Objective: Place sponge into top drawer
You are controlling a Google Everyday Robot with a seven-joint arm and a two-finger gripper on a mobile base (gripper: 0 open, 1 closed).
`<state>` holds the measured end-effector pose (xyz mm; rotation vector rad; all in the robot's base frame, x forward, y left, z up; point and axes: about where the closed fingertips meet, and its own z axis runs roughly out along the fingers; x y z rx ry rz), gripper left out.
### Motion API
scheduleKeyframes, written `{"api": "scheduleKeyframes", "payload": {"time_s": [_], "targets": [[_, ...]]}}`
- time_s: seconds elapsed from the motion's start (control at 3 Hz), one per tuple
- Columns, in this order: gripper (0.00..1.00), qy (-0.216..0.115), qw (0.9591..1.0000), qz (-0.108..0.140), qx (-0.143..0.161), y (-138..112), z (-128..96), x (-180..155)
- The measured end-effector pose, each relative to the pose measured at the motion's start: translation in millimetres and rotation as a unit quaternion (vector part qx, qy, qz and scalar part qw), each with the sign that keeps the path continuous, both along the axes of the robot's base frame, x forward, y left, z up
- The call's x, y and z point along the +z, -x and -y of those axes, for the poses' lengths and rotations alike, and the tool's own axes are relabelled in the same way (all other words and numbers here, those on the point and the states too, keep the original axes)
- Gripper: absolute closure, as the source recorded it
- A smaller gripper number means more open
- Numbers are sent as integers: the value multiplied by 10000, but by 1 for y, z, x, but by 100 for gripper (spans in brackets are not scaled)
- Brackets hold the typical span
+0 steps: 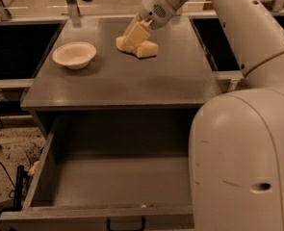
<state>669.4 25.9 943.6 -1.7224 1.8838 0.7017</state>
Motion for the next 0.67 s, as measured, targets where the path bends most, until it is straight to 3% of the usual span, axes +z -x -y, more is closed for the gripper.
{"api": "scheduleKeyframes", "payload": {"time_s": [0.67], "targets": [[100, 201, 9997, -10, -99, 68, 34, 9]]}}
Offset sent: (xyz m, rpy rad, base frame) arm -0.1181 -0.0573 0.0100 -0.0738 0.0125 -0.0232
